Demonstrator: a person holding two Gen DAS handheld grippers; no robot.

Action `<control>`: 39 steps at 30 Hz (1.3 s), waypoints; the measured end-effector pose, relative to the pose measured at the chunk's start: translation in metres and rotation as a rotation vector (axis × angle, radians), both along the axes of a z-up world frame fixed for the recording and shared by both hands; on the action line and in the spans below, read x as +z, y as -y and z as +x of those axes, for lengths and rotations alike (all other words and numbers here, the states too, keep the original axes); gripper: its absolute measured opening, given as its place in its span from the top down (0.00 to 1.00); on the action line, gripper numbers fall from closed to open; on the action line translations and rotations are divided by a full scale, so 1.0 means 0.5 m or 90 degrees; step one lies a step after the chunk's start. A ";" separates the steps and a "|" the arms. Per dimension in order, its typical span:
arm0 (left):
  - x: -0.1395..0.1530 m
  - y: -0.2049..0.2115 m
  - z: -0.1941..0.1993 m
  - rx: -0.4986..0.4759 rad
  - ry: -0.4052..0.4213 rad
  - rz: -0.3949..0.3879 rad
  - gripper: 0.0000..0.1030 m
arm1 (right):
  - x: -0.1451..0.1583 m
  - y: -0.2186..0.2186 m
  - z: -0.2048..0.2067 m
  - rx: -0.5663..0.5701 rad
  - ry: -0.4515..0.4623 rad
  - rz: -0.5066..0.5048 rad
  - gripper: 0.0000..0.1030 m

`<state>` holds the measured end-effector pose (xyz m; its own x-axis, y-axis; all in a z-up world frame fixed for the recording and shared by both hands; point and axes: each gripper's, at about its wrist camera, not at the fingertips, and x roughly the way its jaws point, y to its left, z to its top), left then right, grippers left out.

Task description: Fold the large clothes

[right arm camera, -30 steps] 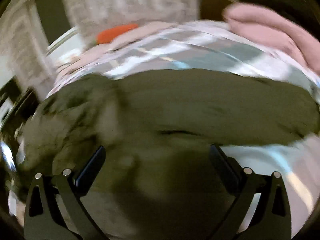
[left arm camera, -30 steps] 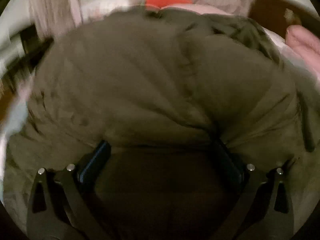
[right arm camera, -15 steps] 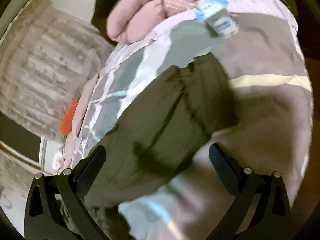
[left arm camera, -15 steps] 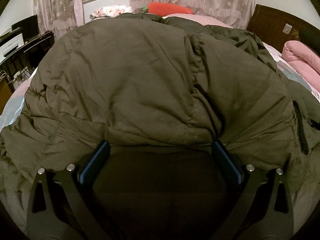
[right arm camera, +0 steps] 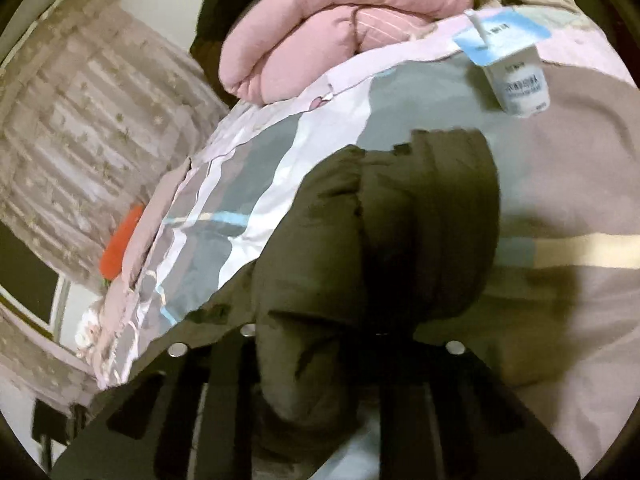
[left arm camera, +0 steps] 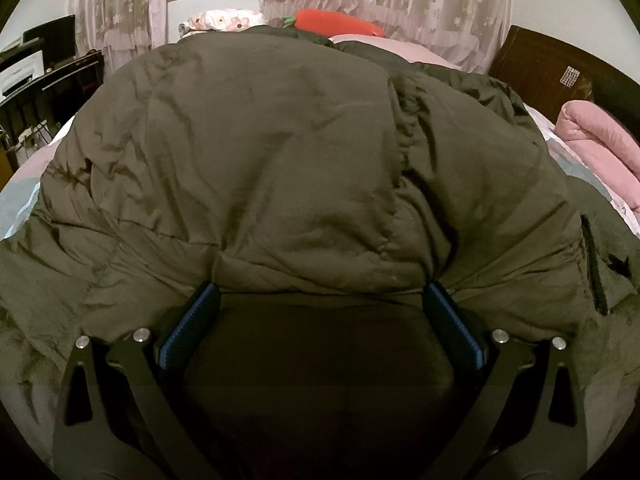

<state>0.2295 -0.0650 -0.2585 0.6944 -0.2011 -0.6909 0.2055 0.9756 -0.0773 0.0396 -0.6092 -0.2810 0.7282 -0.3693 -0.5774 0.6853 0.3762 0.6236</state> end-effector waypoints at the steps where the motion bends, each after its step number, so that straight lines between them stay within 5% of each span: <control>1: 0.000 0.003 -0.001 0.000 0.000 -0.001 0.02 | 0.015 -0.011 0.000 0.009 -0.007 -0.018 0.85; 10: 0.003 0.006 0.001 0.001 -0.001 -0.005 0.02 | 0.281 -0.209 0.057 0.226 0.050 -0.227 0.84; 14: 0.005 0.002 0.001 0.000 -0.005 -0.010 0.02 | 0.388 -0.382 0.121 0.366 0.124 -0.294 0.84; 17: 0.025 -0.027 -0.009 -0.019 -0.022 -0.069 0.02 | 0.420 -0.526 0.177 0.468 0.149 -0.315 0.84; 22: 0.106 -0.155 -0.084 -0.083 -0.037 -0.206 0.02 | 0.383 -0.772 0.257 0.655 0.135 -0.340 0.84; 26: 0.139 -0.309 -0.151 0.007 0.007 -0.185 0.02 | 0.272 -0.911 0.291 0.782 0.078 -0.251 0.84; 31: 0.071 -0.415 -0.152 0.089 -0.056 -0.151 0.02 | 0.133 -0.999 0.296 0.815 -0.043 -0.243 0.77; 32: 0.049 -0.426 -0.151 0.087 -0.072 -0.176 0.02 | 0.119 -1.000 0.301 0.816 -0.057 -0.221 0.62; 33: 0.039 -0.429 -0.152 0.087 -0.075 -0.189 0.02 | 0.098 -0.997 0.308 0.828 -0.072 -0.173 0.29; 34: 0.032 -0.427 -0.156 0.091 -0.069 -0.188 0.02 | 0.078 -0.986 0.316 0.847 -0.082 -0.100 0.15; 37: 0.023 -0.372 -0.156 0.092 -0.046 -0.102 0.02 | 0.086 -0.982 0.298 0.861 -0.081 -0.055 0.06; 39: 0.021 -0.349 -0.153 0.085 -0.044 -0.054 0.02 | 0.125 -1.005 0.269 0.952 -0.073 -0.050 0.05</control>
<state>0.1532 0.1094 -0.2480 0.6705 -0.1697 -0.7223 0.0656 0.9832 -0.1702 0.1741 -0.1069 -0.2183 0.4039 0.6221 -0.6707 -0.3095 0.7829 0.5397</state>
